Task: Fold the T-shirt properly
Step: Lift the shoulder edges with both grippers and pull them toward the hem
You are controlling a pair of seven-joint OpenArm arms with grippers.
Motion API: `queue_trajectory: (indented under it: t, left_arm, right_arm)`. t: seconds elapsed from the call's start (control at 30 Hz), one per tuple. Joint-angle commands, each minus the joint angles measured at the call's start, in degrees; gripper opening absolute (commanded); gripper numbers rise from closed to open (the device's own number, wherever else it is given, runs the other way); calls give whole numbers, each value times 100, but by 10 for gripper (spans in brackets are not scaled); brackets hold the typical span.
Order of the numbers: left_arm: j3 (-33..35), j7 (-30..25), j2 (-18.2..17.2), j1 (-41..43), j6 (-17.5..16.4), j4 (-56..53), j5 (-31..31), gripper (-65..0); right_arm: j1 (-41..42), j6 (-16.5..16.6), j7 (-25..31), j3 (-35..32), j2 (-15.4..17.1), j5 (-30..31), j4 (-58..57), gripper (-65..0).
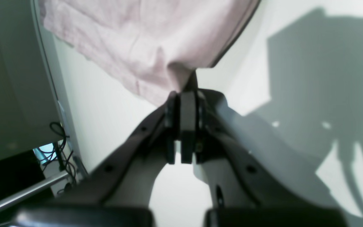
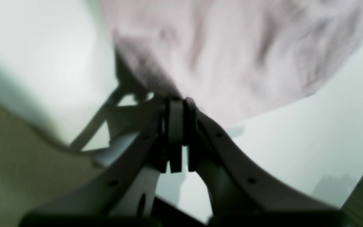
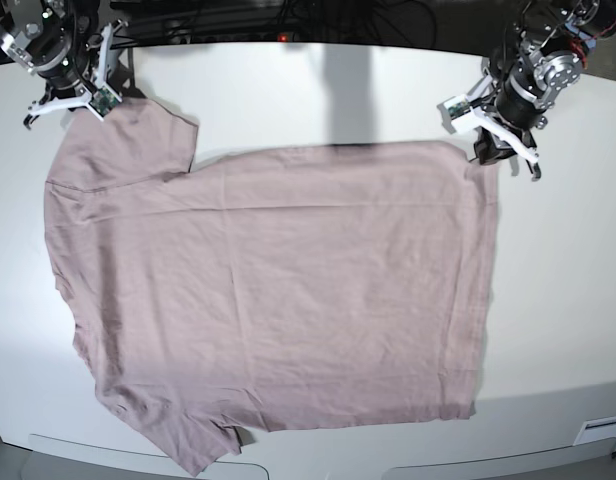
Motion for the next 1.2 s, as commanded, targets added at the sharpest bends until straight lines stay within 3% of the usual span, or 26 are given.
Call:
queue_trajectory:
  t: [0.0, 0.1, 0.23, 0.3, 0.6, 0.83, 1.17]
  left_arm:
    - [-28, -7, -72, -9, 205, 61, 9, -650]
    - [-31, -7, -72, -24, 566, 61, 92, -650]
    - [-33, -9, -87, -70, 804, 61, 520, -650]
    - [-33, 2, -87, -131, 802, 61, 514, -650]
    - [-33, 20, -87, -595, 802, 61, 452, -650]
    - [-33, 33, -83, -1106, 802, 61, 225, -650]
    - [-33, 13, -83, -1589, 800, 50, -765, -650]
  right_arm:
    - [-26, -114, 44, 46, 81, 7, 160, -650]
    - [0, -304, -142, 52, 83, -15, 297, -650]
    - [304, -431, -212, 122, 81, -11, 295, -650]
    - [562, -557, -210, 120, 79, 48, 284, -650]
    - [1797, -560, -297, 120, -238, 448, 210, -650]
    - [2409, -551, -291, 120, -236, 658, -256, -650]
    - [3703, 177, -136, 114, -238, 850, -2052, -650]
